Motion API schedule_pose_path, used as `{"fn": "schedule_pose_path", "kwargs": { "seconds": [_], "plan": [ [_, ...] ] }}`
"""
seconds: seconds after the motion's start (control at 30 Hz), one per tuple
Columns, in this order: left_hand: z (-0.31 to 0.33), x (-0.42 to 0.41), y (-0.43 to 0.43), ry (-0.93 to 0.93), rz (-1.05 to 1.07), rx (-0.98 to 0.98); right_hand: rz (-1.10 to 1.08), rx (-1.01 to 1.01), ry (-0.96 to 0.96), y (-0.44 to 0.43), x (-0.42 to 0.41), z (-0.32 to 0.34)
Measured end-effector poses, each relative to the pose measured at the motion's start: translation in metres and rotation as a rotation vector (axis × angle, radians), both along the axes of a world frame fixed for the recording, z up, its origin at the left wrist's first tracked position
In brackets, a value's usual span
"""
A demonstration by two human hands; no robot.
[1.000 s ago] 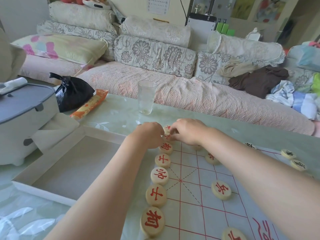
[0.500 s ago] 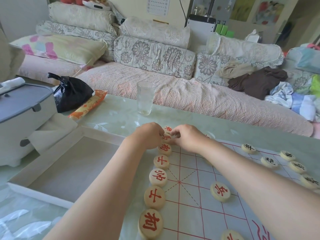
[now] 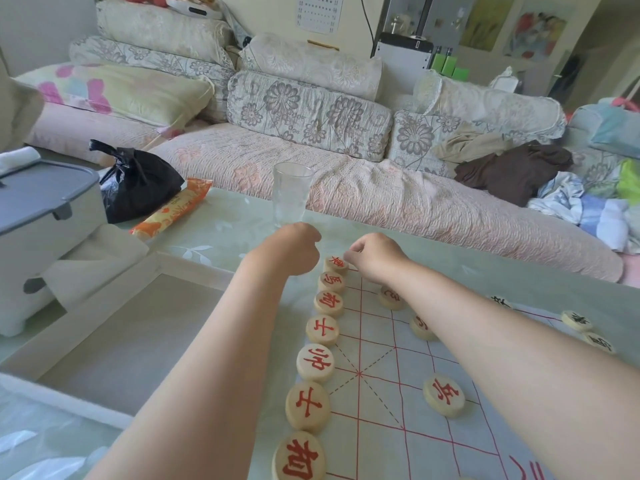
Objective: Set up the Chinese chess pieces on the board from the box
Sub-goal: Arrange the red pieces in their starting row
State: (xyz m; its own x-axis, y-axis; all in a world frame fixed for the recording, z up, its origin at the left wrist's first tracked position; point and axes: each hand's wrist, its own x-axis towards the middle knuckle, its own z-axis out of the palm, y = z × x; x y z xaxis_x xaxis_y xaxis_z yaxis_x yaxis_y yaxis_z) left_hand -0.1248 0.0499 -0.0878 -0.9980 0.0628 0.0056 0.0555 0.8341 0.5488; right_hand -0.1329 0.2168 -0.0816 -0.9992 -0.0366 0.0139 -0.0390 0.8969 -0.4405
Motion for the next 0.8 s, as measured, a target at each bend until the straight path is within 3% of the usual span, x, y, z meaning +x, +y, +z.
{"fn": "schedule_pose_path", "kwargs": {
  "seconds": [0.3,0.47,0.67,0.8],
  "plan": [
    [-0.002,-0.005,0.012,-0.132,-0.109,-0.064,0.111,0.076,-0.143,-0.001,-0.025,-0.004],
    [0.001,0.006,0.02,-0.137,-0.132,-0.15,0.14,0.057,-0.111,0.001,-0.026,-0.009],
    [0.002,0.005,0.016,-0.099,-0.083,-0.043,0.167,0.052,-0.085,0.003,-0.024,-0.011],
    [0.0,0.007,0.017,-0.093,-0.101,-0.079,0.191,0.042,-0.069,0.002,-0.022,-0.013]
  ]
}}
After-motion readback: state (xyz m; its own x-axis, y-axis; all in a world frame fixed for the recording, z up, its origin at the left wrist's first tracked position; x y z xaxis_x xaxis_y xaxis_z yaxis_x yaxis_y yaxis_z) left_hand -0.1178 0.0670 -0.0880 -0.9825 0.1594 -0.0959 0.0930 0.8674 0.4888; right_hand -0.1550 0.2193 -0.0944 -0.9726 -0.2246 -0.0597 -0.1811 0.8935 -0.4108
